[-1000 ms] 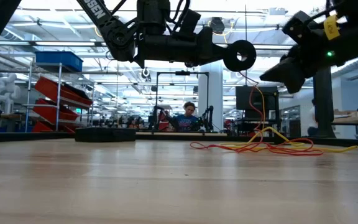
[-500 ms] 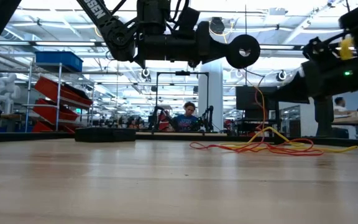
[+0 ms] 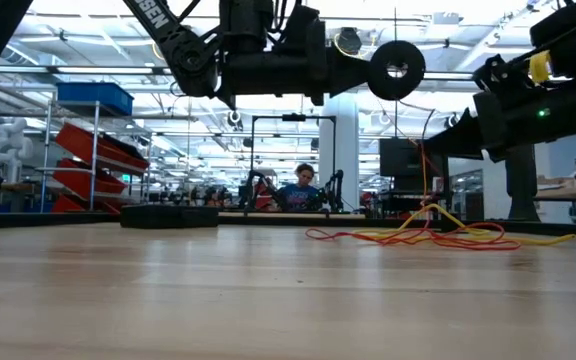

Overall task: Coil cords
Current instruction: Coil the red wire on the spool

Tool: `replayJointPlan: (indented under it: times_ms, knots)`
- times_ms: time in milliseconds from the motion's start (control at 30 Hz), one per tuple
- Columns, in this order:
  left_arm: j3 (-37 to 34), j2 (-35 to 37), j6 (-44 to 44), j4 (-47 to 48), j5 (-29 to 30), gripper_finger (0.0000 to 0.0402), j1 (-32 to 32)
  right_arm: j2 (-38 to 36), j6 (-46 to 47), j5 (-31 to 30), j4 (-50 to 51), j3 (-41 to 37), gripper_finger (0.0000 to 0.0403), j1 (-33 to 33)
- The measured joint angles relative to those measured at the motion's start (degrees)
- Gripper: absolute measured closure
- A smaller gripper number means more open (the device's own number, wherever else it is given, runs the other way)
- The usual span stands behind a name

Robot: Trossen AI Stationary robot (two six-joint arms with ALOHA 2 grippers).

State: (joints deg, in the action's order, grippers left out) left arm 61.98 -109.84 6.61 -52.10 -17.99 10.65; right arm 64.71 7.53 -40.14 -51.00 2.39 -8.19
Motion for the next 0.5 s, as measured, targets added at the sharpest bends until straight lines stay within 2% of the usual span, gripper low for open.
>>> replayJointPlan:
  times_ms: [267, 333, 500]
  knots:
    - [0.00, 0.08, -0.31, 0.31, -3.38, 0.0401, -0.01, 0.02, 0.84, 5.72, 0.77, 0.00, 0.0330, 0.02]
    - [0.00, 0.08, -0.30, 0.43, -4.30, 0.0401, 0.00, 0.02, 1.36, 5.60, 2.00, 0.00, 0.0330, 0.02]
    - [0.00, 0.08, -0.28, 2.07, -4.47, 0.0401, 0.10, 0.02, 2.27, 0.77, 5.47, 0.00, 0.0334, -0.13]
